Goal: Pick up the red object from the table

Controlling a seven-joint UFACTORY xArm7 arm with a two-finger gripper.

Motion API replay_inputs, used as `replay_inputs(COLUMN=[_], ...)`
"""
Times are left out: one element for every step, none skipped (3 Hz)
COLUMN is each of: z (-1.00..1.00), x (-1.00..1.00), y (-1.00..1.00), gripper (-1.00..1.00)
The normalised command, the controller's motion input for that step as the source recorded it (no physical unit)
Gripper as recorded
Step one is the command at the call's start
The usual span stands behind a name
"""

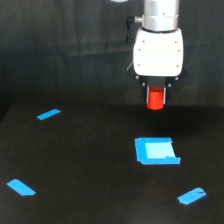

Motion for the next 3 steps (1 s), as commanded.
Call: replay_inputs(z=[0.23, 0.12, 0.12], x=[-0.08, -0.04, -0.03], y=[-0.06, -0.08, -0.02], gripper=[-1.00, -1.00, -0.94])
